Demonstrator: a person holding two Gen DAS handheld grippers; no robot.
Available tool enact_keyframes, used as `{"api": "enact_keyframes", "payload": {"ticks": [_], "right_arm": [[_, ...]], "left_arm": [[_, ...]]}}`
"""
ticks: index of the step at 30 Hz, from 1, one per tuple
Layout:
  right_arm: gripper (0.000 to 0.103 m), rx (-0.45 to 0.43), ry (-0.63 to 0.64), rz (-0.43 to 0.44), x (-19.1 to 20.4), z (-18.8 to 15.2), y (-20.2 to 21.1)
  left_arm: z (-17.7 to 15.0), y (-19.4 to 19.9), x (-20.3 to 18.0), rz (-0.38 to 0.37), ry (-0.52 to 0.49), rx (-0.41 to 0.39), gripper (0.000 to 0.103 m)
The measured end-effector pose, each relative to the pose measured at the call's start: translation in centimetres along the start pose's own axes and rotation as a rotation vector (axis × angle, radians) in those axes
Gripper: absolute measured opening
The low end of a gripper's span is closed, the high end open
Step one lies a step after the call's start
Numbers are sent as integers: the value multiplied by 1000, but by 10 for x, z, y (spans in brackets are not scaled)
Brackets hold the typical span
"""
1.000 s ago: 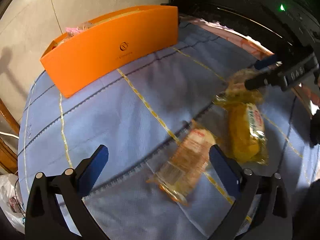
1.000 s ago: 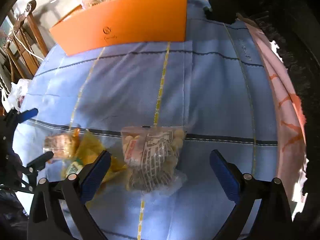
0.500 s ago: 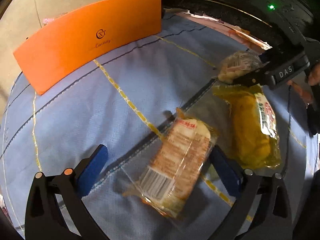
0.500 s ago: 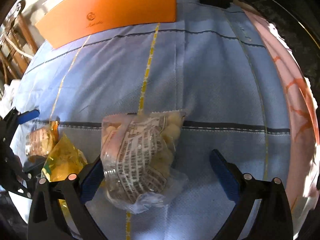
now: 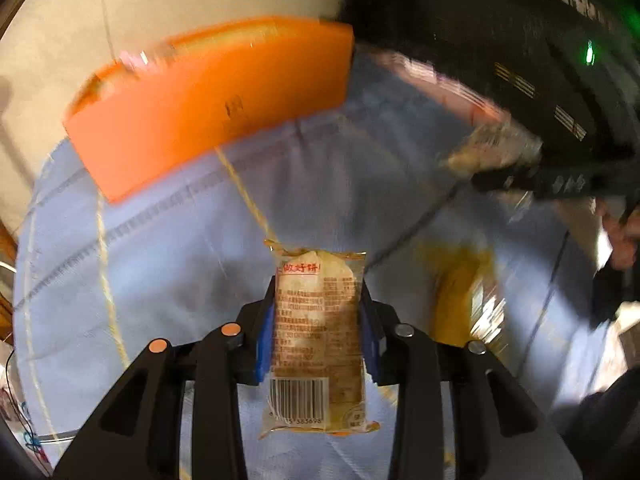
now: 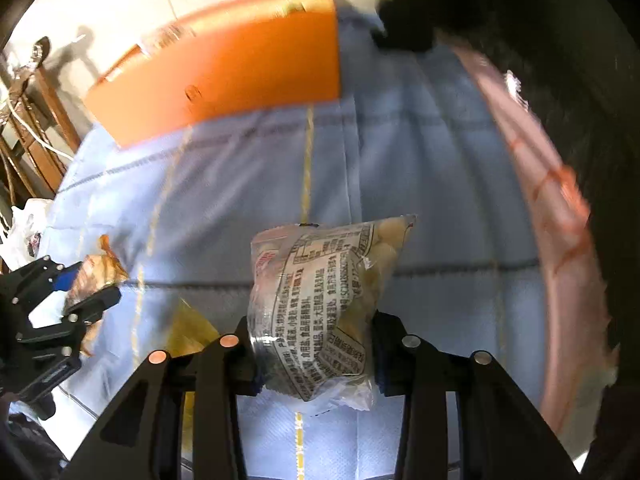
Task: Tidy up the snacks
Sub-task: 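Carry the bread pack and puff bag into the orange box and release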
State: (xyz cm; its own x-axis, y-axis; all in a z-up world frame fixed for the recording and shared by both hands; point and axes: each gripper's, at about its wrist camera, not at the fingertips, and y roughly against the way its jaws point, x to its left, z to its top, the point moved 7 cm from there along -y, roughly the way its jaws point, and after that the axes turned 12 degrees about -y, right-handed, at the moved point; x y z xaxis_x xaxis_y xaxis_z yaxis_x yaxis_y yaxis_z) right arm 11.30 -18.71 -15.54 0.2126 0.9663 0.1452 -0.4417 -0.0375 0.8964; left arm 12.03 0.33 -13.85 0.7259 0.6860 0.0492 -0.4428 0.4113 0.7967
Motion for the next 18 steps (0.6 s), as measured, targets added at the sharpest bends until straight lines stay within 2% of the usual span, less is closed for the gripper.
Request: {"api": "enact_keyframes", "payload": {"ticks": [2,5,7,10,13,16,18], "right_arm": [[39,-60,11,31,13,27,16],[39,-181,45,32,33,82,37],[40,-221,39,75,45,114,45],[40,-264,41,116,62,167,51],[40,-249,28,157,81,214,41],[40,-223,27,162,95,243,24],[40,-208,38,160,102,252,14]], "left_arm": [[32,25,11,36,3,-60,34],[83,52,41,137,-7,-123,34],[116,59,76,231,25,-144,34],[150,58,117,272,94,-160,34],[177,48,153,322,125,-139,34],[192,26,180,344,139,-103,34],[193,16,184,348,117,-88,34]]}}
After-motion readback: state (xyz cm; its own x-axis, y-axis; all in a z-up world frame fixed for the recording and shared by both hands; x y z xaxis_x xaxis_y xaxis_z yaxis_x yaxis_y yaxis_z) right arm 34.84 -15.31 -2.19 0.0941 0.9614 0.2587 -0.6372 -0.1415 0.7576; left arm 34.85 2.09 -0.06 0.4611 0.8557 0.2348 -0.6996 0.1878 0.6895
